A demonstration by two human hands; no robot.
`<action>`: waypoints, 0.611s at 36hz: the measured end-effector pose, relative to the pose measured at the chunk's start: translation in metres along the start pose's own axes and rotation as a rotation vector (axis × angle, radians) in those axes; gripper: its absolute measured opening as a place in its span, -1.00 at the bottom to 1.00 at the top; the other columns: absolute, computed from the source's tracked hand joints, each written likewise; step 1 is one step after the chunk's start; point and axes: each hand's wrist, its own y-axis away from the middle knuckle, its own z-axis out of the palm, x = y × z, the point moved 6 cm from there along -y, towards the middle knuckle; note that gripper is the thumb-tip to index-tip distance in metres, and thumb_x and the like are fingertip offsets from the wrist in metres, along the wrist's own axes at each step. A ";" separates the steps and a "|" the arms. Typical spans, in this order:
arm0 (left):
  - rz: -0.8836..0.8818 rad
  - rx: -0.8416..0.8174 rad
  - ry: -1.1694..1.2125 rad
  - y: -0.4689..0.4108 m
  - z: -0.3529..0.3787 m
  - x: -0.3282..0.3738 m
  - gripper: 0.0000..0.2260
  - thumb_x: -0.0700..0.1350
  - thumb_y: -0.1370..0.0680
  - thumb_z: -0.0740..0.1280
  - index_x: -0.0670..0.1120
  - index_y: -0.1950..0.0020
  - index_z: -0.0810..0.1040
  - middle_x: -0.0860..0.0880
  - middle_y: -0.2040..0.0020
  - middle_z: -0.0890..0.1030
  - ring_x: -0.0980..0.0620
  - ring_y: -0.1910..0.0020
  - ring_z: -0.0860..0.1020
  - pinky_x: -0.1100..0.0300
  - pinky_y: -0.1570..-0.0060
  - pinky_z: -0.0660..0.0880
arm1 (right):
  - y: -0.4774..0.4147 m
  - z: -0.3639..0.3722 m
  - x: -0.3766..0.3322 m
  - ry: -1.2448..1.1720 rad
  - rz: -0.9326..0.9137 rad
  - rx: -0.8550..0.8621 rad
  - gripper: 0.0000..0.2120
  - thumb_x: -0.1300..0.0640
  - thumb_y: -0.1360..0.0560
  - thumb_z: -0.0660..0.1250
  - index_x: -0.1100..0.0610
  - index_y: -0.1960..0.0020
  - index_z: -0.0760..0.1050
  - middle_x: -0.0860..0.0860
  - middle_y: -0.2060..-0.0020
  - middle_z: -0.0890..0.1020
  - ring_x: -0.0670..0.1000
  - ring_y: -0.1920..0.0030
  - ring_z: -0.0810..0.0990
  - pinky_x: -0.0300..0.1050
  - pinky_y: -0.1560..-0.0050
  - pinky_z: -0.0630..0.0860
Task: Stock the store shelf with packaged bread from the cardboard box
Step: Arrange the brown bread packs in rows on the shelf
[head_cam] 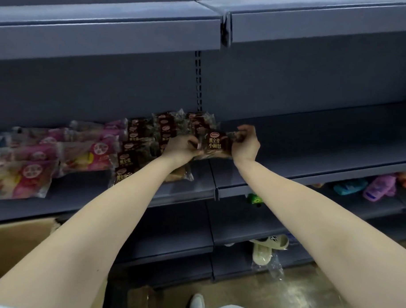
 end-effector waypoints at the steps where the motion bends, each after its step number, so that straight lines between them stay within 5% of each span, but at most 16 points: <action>1: 0.010 0.019 -0.044 0.002 -0.002 -0.004 -0.65 -0.04 -0.53 0.40 -0.06 -0.29 0.50 -0.01 -0.18 0.57 0.02 -0.17 0.52 0.29 -0.03 0.35 | 0.001 0.003 -0.001 -0.002 0.000 -0.006 -0.60 0.50 -0.40 0.13 0.23 -0.16 0.45 0.10 0.07 0.60 -0.04 0.12 0.48 -0.45 0.19 0.28; 4: 0.028 0.045 -0.230 0.009 -0.006 -0.018 -0.54 0.05 -0.55 0.33 -0.06 -0.41 0.38 -0.10 -0.34 0.44 -0.12 -0.34 0.37 0.12 -0.24 0.36 | 0.002 0.010 -0.003 0.007 0.001 -0.025 -0.62 0.49 -0.40 0.15 0.21 -0.14 0.45 0.10 0.06 0.61 -0.02 0.10 0.51 -0.43 0.19 0.28; 12: 0.014 0.081 -0.494 0.024 0.011 -0.028 -0.24 0.29 -0.56 0.12 -0.13 -0.57 -0.04 -0.16 -0.57 -0.05 -0.19 -0.54 -0.10 -0.07 -0.51 -0.13 | 0.015 0.035 0.006 0.020 0.007 -0.066 -0.66 0.47 -0.41 0.15 0.21 -0.11 0.47 0.13 -0.07 0.56 0.05 -0.02 0.52 -0.37 0.12 0.30; 22: 0.059 0.066 -0.602 0.028 0.030 -0.036 -0.24 0.31 -0.56 0.06 -0.12 -0.57 -0.09 -0.14 -0.58 -0.09 -0.17 -0.55 -0.12 -0.06 -0.50 -0.19 | 0.034 0.066 0.007 0.085 -0.177 -0.202 -0.62 0.30 -0.54 0.19 0.17 -0.35 0.38 0.16 -0.36 0.36 0.13 -0.39 0.31 -0.28 -0.25 0.23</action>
